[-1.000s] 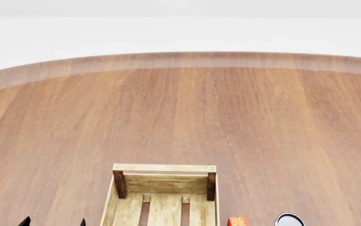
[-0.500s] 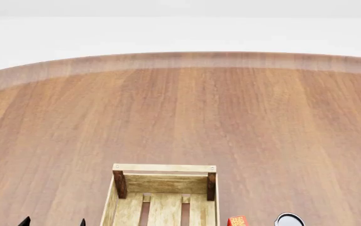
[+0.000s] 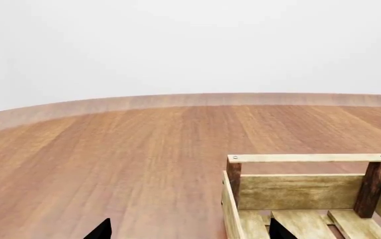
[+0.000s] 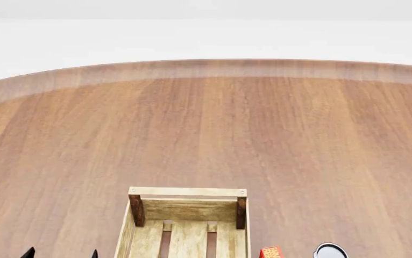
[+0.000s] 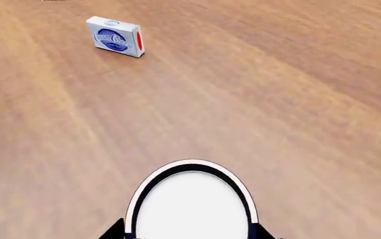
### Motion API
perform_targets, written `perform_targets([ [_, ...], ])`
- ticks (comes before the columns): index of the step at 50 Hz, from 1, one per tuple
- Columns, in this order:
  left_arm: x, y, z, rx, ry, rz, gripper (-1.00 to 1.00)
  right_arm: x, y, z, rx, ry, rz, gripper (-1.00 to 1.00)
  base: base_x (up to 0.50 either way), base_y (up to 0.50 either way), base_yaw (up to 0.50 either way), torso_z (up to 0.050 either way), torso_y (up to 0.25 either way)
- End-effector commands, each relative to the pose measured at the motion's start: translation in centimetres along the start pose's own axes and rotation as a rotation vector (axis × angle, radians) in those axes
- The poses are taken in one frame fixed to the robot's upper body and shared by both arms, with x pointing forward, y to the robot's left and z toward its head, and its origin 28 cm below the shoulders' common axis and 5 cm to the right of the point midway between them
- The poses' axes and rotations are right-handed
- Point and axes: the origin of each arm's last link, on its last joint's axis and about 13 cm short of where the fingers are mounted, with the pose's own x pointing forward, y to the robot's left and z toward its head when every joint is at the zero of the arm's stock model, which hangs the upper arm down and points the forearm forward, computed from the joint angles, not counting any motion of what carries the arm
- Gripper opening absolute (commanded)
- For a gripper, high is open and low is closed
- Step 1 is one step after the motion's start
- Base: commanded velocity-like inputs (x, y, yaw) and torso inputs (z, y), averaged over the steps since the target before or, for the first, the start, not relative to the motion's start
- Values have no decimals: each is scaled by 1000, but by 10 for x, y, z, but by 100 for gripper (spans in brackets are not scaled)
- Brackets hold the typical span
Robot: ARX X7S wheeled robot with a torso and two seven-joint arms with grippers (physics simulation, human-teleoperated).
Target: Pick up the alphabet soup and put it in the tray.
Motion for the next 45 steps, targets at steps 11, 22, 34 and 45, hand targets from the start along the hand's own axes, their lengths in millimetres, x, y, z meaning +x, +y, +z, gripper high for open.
perform_targets([
  [11,0,0,0,-2,2,1,100,-5,8,16,-1,-49,36,-100,0,0,0,0,0],
  [22,0,0,0,-1,1,0,100,-24,36,50,-13,-138,167,-100,0,0,0,0,0],
  [34,0,0,0,2,-1,-1,100,-38,60,71,-26,-179,294,-100,0,0,0,0,1],
  [45,0,0,0,5,-2,1,100,-40,80,82,-19,-201,367,-100,0,0,0,0,0],
])
